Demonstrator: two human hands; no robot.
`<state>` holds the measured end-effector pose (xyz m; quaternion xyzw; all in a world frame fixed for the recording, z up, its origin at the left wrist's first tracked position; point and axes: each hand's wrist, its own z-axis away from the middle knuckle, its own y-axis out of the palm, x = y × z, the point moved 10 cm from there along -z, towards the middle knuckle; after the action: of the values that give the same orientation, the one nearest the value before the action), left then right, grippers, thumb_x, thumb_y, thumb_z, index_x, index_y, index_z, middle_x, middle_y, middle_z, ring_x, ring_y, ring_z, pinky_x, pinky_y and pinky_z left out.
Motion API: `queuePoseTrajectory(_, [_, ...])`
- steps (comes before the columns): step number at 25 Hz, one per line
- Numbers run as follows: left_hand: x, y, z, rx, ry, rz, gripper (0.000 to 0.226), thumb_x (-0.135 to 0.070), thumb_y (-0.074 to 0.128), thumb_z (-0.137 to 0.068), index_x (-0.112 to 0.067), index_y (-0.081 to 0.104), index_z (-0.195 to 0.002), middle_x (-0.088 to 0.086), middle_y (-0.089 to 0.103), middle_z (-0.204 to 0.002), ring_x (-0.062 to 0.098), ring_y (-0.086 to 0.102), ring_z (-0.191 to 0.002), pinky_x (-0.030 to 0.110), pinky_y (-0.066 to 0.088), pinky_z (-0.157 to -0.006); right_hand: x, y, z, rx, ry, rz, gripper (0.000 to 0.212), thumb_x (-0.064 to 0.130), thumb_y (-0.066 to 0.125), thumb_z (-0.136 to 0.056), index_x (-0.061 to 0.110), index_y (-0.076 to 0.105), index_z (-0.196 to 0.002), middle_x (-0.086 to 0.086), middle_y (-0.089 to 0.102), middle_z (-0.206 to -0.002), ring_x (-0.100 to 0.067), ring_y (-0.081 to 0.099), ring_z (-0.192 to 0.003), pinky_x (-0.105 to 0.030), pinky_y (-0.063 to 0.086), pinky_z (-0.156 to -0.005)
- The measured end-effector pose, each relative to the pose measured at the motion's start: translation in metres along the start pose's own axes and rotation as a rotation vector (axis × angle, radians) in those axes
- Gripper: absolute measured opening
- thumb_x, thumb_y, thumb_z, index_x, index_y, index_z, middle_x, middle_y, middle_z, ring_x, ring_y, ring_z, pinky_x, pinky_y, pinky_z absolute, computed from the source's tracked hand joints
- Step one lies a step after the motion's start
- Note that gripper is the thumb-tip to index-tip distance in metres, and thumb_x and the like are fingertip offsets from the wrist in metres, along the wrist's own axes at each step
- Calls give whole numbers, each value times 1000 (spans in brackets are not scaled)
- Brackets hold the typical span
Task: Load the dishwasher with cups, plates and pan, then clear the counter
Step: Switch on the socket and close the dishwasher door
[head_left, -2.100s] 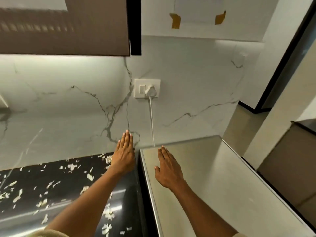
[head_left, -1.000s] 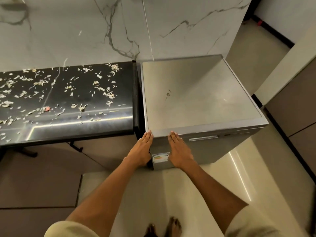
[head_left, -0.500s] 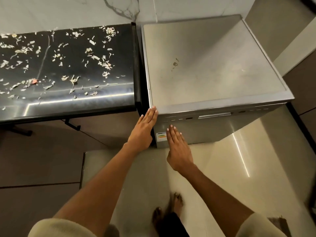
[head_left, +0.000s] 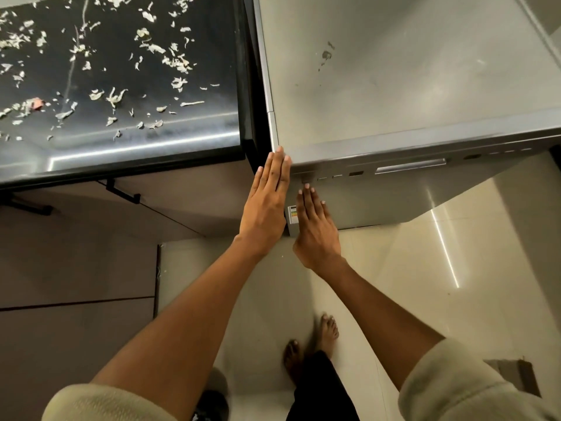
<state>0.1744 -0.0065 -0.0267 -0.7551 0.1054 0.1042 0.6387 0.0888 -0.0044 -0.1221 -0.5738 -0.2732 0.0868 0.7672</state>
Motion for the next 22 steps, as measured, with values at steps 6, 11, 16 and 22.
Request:
queuePoseTrajectory(6, [4, 14, 0, -48, -28, -104, 88, 13, 35, -81, -5, -7, -156, 14, -6, -166, 28, -6, -153, 44, 15, -124, -6, 4, 0, -22, -28, 2, 101, 12, 58, -87, 11, -14, -159, -7, -22, -165, -21, -21, -153, -40, 0, -127])
queuePoseTrajectory(11, [5, 20, -3, -95, -39, -123, 85, 11, 31, -84, -8, -13, -153, 15, -3, -165, 30, -4, -153, 44, 13, -124, -10, 4, -1, -61, -63, 1, 100, 10, 58, -85, 9, -8, -160, -9, -16, -167, -22, -16, -154, -39, -2, -126])
queuePoseTrajectory(16, [2, 18, -3, -111, -56, -100, 87, 14, 31, -81, -7, -12, -153, 17, -1, -165, 31, -2, -153, 45, 13, -124, -7, 3, -4, -94, -44, -49, 97, 11, 58, -85, 7, -3, -160, -11, -9, -168, -23, -12, -155, -37, -4, -126])
queuePoseTrajectory(22, [-4, 13, 1, -87, -73, -142, 83, 11, 28, -81, -1, -4, -156, 17, -3, -165, 30, -3, -153, 44, 14, -124, -5, 2, 1, -17, -35, -15, 106, 14, 62, -83, 10, -13, -158, -10, -17, -167, -22, -19, -153, -39, -2, -127])
